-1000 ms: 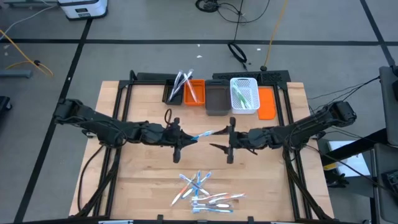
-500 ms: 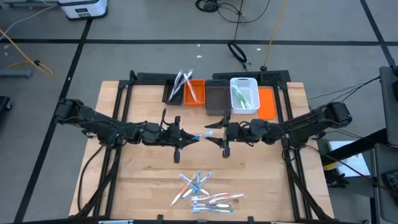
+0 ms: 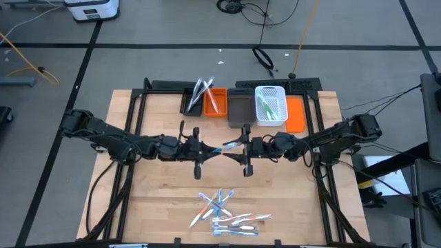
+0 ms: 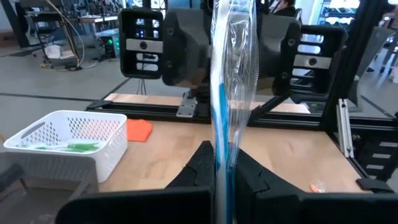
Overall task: Pick & Place Toothbrushes
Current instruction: Put the blue toothbrush into the black bin
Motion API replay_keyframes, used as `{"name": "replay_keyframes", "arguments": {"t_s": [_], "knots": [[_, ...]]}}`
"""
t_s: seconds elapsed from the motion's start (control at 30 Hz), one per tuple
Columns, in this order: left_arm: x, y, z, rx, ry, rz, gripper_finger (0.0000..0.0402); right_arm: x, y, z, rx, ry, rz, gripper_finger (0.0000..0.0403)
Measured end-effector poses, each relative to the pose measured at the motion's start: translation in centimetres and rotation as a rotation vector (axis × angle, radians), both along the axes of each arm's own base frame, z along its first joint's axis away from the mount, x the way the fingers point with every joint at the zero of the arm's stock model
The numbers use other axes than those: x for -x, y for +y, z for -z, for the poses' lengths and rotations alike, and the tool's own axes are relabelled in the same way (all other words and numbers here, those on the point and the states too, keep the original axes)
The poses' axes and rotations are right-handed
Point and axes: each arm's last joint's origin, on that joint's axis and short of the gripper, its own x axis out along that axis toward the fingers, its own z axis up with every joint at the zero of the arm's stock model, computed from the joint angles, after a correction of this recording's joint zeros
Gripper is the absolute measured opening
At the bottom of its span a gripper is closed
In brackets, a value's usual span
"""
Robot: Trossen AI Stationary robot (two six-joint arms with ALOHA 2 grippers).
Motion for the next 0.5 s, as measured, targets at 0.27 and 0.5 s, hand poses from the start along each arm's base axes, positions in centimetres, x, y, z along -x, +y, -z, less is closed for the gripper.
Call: {"name": "replay_keyframes", "arguments": {"t_s": [0.27, 0.5], "knots": [[0.01, -0.05, 0.04, -0.001, 0.004, 0.007, 0.0007, 0.1, 0.02, -0.36, 0.044, -0.043, -0.007, 0.0014], [0.01, -0.03, 0.06, -0.001, 0.006, 0.004, 0.0034, 0.1, 0.07, -0.34, 0.05, -0.04, -0.002, 0.0008]]}}
